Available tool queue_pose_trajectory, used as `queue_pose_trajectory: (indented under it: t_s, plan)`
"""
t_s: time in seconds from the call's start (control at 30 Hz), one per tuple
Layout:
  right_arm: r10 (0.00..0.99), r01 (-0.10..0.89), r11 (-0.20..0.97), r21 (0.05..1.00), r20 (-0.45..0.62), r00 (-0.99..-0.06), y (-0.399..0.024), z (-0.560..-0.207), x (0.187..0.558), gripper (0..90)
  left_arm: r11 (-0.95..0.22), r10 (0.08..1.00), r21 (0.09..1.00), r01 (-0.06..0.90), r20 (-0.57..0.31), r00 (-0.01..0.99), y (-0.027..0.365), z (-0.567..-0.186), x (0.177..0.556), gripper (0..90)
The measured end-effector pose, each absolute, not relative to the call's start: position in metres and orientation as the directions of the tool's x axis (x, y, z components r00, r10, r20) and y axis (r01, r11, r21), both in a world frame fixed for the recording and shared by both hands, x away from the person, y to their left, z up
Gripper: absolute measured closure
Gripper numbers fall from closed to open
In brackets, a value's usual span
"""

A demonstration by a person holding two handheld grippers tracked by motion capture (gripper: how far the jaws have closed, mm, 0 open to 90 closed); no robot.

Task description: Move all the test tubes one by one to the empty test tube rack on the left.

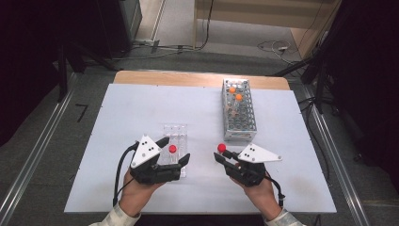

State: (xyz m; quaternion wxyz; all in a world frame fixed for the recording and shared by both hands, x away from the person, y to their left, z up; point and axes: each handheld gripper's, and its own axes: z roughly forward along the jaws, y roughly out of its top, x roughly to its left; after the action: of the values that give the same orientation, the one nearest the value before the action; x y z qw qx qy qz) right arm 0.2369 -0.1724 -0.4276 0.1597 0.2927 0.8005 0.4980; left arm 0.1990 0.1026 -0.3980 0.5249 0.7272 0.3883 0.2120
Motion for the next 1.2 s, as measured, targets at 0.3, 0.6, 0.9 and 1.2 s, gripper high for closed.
queue_pose_trajectory:
  t_s: [0.3, 0.6, 0.9, 1.2]
  plan:
    - [0.544, 0.261, 0.408, 0.875, -0.003, -0.839, -0.147, -0.440, 0.218, 71.1, -0.225, 0.680, 0.915, 0.336, -0.099, 0.726, 0.075, -0.403, 0.189, 41.1]
    - [0.509, 0.229, 0.425, 0.876, -0.022, -0.860, -0.135, -0.442, 0.208, 71.1, -0.261, 0.646, 0.903, 0.342, -0.100, 0.757, 0.067, -0.409, 0.190, 56.5]
    - [0.500, 0.222, 0.421, 0.879, -0.021, -0.866, -0.133, -0.441, 0.205, 71.1, -0.271, 0.643, 0.902, 0.337, -0.091, 0.760, 0.066, -0.411, 0.190, 68.1]
    - [0.481, 0.221, 0.413, 0.884, -0.005, -0.877, -0.134, -0.439, 0.205, 45.7, -0.249, 0.641, 0.909, 0.335, -0.104, 0.760, 0.075, -0.402, 0.190, 70.0]
